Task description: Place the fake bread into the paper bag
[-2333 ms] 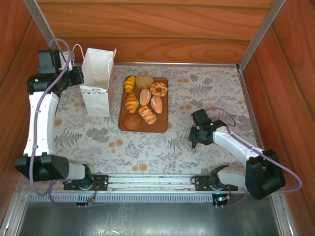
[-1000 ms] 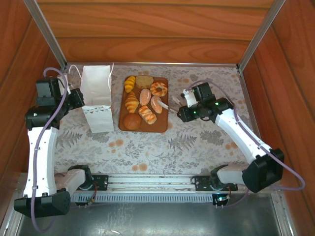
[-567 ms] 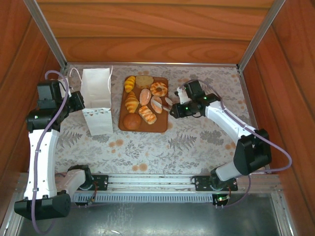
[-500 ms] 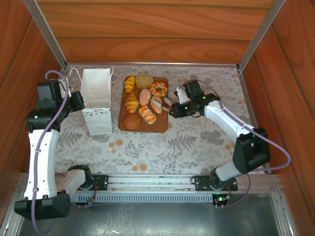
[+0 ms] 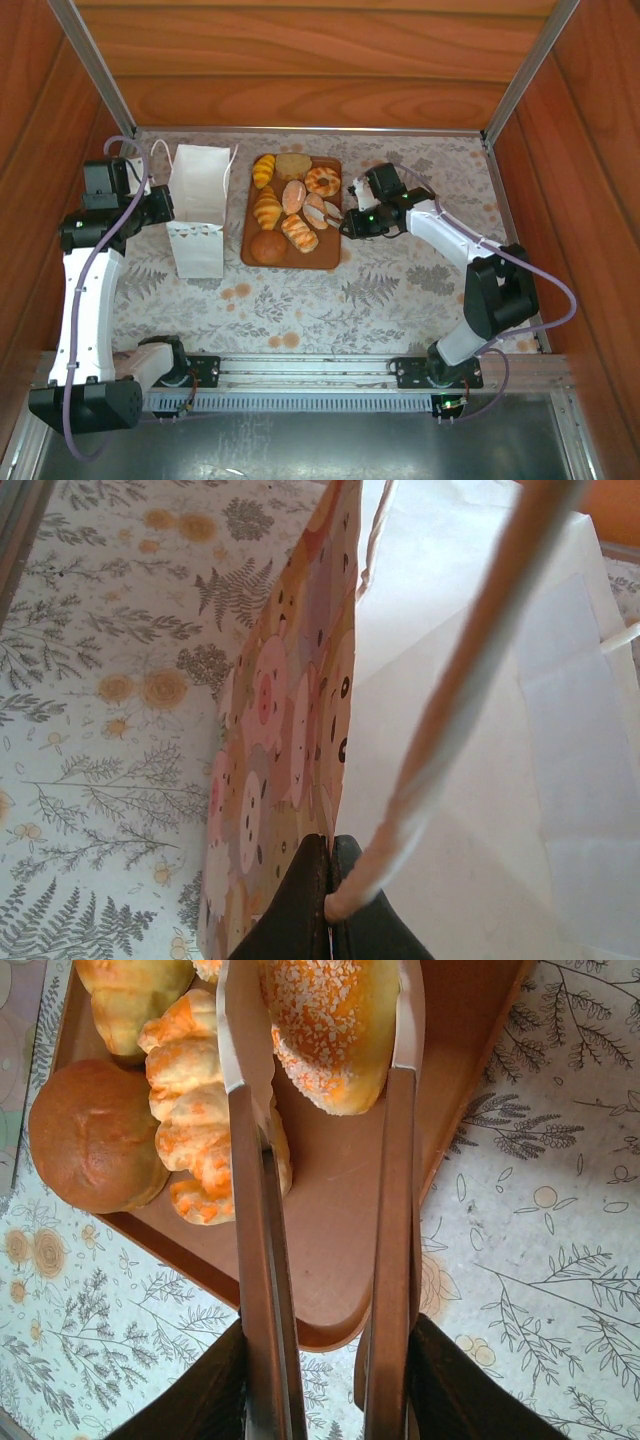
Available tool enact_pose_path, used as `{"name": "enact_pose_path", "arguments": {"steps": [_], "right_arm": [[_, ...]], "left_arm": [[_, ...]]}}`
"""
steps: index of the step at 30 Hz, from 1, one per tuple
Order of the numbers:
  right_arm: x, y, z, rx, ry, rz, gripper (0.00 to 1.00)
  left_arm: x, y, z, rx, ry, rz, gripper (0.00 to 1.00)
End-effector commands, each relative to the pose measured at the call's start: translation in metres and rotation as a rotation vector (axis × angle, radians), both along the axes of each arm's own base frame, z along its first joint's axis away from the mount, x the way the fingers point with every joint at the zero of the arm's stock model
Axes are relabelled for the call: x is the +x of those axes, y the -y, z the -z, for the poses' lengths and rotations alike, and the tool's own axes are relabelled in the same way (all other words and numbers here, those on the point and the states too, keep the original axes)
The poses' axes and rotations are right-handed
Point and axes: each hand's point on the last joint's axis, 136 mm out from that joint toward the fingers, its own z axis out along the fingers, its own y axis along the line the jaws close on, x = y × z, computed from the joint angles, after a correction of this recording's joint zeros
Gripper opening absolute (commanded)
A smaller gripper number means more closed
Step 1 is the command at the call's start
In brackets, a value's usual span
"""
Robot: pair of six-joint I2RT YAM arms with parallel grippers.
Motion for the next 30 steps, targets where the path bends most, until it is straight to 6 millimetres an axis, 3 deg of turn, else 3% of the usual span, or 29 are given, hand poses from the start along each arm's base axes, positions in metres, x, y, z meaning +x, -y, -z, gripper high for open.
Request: {"name": "enact_pose_path", "arguments": {"steps": [1,6,12,16,22,30], "right_arm": [[0.001,-0.006,-0.024,0.039,0.044,-0.014,0.21],[-0.004,0.001,-0.045,0.047,0.096,0.002,0.17],[-0.008,0.011,-0.087,0.067,0.210,0.030,0.15],[-0.009,0.012,-0.131,0.118,0.313,0.035,0.15],[-0.013,0.004,-0.214,0.249,0.483,0.011,0.14],[-0.029,-0.029,-0.302,0.404,0.669,-0.087,0.13]], "left_arm": [[0.002,0.003,-0.012,0.019,0.028,0.032,0.00],[0.005,0.003,-0.011,0.014,0.020,0.037,0.00],[0.008,0.004,-0.010,0.009,0.013,0.038,0.00],[0.009,0.004,-0.010,0.004,0.011,0.036,0.00],[0.011,0.007,-0.012,-0.013,0.012,0.042,0.00],[0.014,0.010,-0.013,-0.026,0.008,0.051,0.00]]}}
